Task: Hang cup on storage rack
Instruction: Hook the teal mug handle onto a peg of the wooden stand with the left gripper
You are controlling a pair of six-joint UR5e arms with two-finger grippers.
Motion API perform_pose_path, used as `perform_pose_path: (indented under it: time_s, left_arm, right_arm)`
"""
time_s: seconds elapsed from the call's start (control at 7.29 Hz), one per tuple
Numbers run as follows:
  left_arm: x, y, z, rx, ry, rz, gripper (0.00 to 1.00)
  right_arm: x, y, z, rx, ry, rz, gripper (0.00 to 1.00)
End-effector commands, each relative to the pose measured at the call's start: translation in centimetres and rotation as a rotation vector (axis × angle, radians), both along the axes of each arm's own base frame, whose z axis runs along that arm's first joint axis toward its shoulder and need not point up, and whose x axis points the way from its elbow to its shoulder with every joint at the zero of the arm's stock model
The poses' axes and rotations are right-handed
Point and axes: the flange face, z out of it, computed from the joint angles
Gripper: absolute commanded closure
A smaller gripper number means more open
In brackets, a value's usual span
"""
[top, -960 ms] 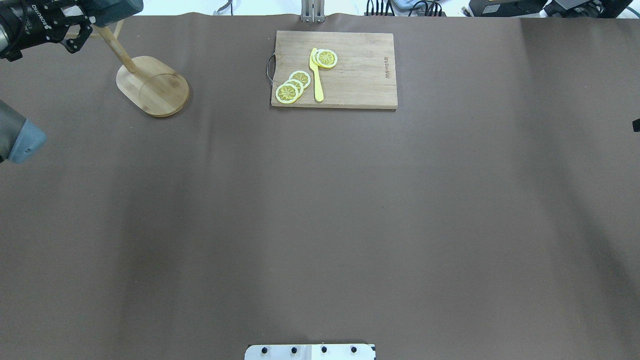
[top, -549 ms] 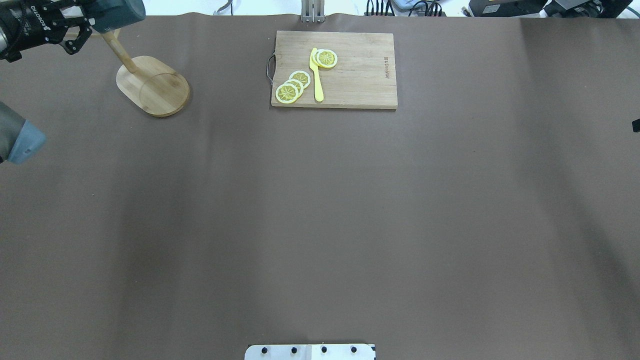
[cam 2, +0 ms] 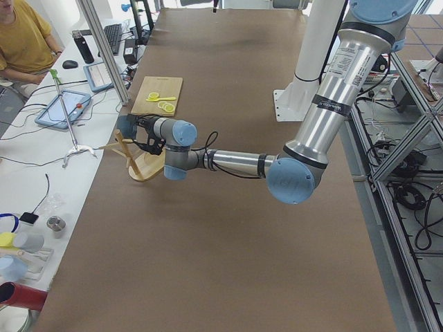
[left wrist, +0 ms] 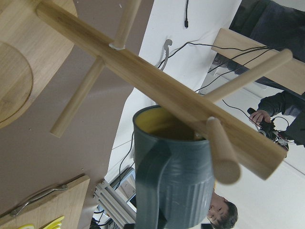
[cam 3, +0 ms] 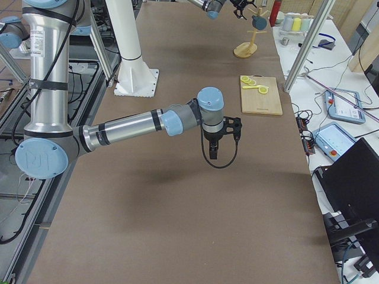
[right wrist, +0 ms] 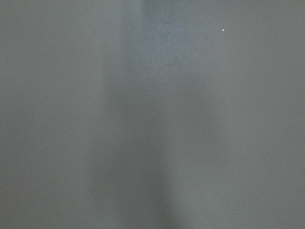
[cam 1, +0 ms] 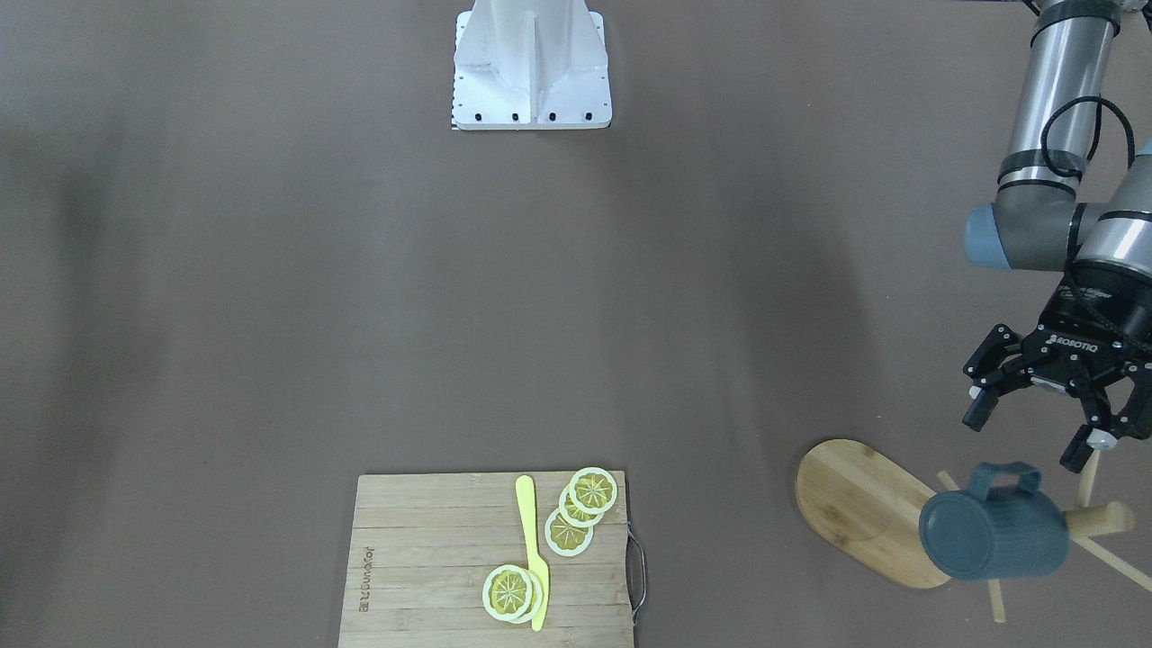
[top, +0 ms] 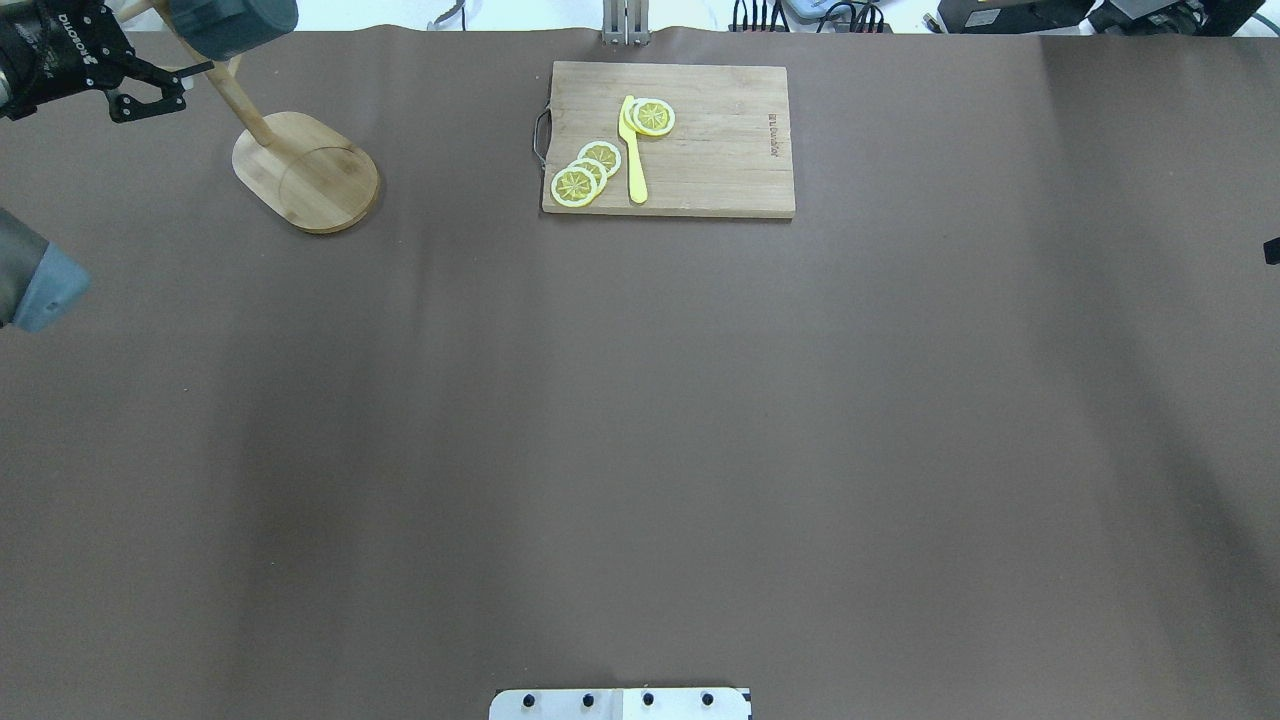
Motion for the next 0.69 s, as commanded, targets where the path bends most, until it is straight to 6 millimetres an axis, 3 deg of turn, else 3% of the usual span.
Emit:
perform_pose_path:
  time_s: [0.0, 0.14, 0.27, 0.41, 0.55]
  left_arm:
    - [-1.3, 2.3, 3.0, 0.159, -0.233, -0.03, 0.02]
    - [-2.5, 2.2, 3.1, 0.199, -0.283, -0.037, 0.02]
    - [-5.5, 2.7, 3.9, 0.282, -0.369, 0.022, 0.02]
    - [-8.5, 4.2, 5.2, 0.429, -0.527, 0.077, 0.02]
    - [-10.4, 6.3, 8.2, 0.569, -0.714, 0.086, 0.02]
  right_arm:
    - [-0.1, 0.1, -0.1, -0.012, -0.015, 0.0, 0.0]
    - [-0.2, 0.1, -0.1, -0.019, -0.024, 0.0, 0.0]
    - [-0.2, 0.2, -0.2, -0.02, -0.03, -0.002, 0.0]
    - [-0.2, 0.2, -0.1, -0.023, -0.038, -0.006, 0.0]
    - [-0.3, 0.4, 0.0, -0.031, -0.048, -0.01, 0.0]
